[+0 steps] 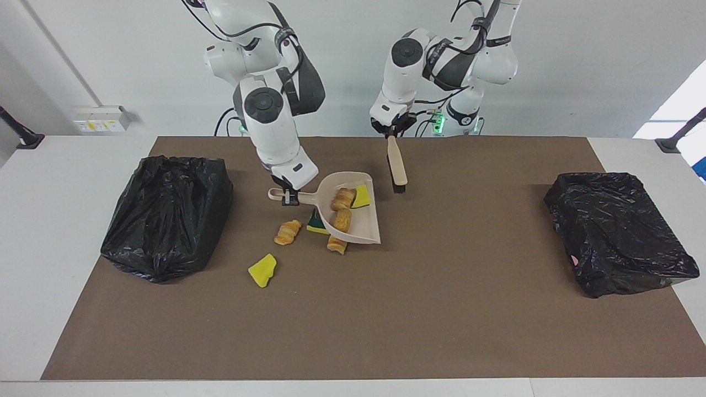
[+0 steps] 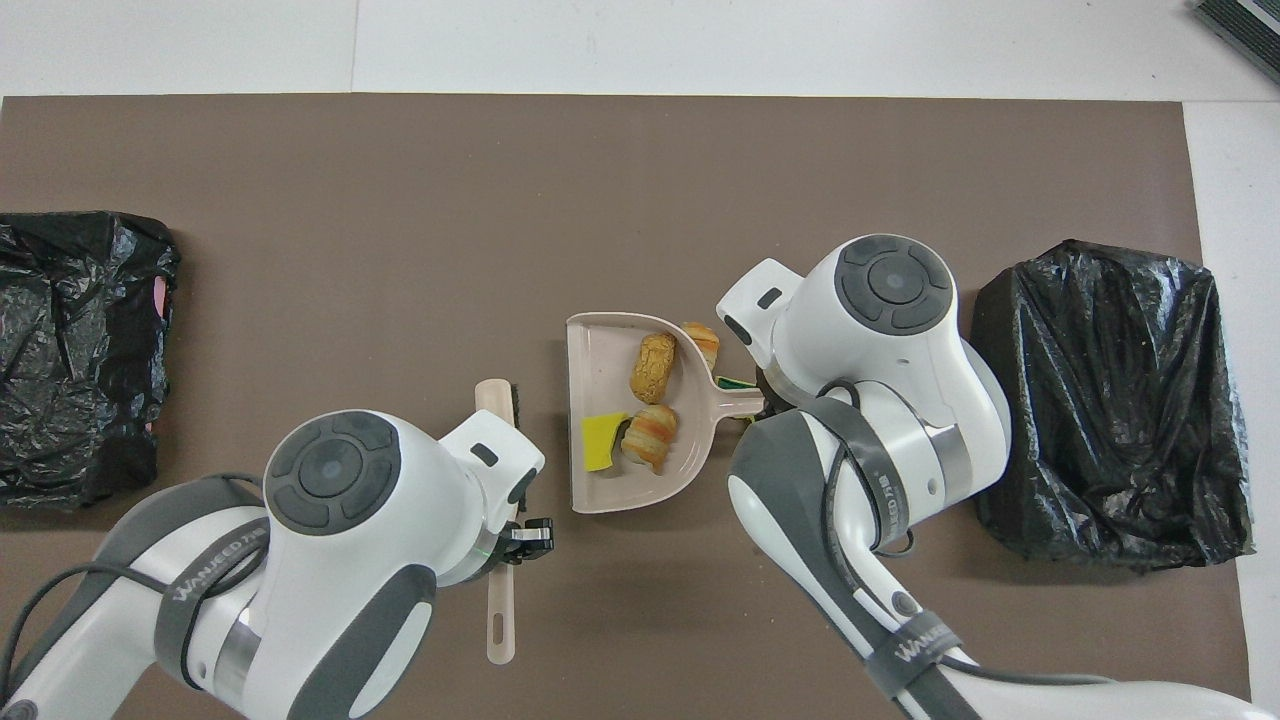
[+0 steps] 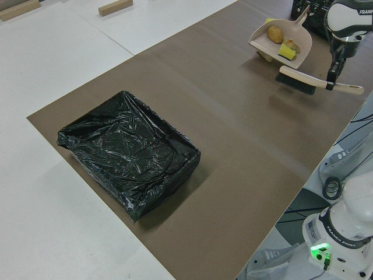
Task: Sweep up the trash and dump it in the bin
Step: 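Carry the dustpan with the right gripper over the nearby black bag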
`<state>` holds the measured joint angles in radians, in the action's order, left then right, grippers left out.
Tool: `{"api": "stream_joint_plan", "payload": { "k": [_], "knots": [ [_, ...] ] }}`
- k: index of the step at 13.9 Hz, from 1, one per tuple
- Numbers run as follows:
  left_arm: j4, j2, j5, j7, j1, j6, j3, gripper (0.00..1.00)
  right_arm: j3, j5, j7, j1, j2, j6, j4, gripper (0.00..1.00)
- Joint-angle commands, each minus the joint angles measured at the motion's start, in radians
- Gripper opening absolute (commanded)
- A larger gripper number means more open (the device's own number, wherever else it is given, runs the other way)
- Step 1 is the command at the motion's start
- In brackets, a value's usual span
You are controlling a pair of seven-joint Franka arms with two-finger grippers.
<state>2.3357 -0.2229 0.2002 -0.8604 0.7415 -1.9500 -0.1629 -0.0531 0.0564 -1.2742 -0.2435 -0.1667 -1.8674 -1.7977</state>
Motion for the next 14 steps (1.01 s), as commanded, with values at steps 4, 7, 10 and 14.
{"api": "stream_joint_plan", "payload": {
  "k": [4,7,10,14],
  "knots": [
    [0.164,-0.096,-0.021,-0.183,0.252,-0.162,0.006,0.00,-0.001,0.019,-0.140,0.165,0.050,0.082,0.040,0.00],
    [0.185,-0.067,-0.019,-0.226,0.286,-0.227,0.006,0.00,0.001,0.016,-0.195,0.257,0.050,0.111,0.055,0.00],
    [0.198,-0.043,-0.016,-0.229,0.289,-0.248,0.005,0.00,0.007,-0.004,-0.302,0.311,0.052,0.163,0.067,0.00],
    [0.195,0.002,-0.012,-0.226,0.288,-0.302,0.005,0.00,0.015,-0.010,-0.434,0.482,0.087,0.197,0.067,0.00]
  ]
}}
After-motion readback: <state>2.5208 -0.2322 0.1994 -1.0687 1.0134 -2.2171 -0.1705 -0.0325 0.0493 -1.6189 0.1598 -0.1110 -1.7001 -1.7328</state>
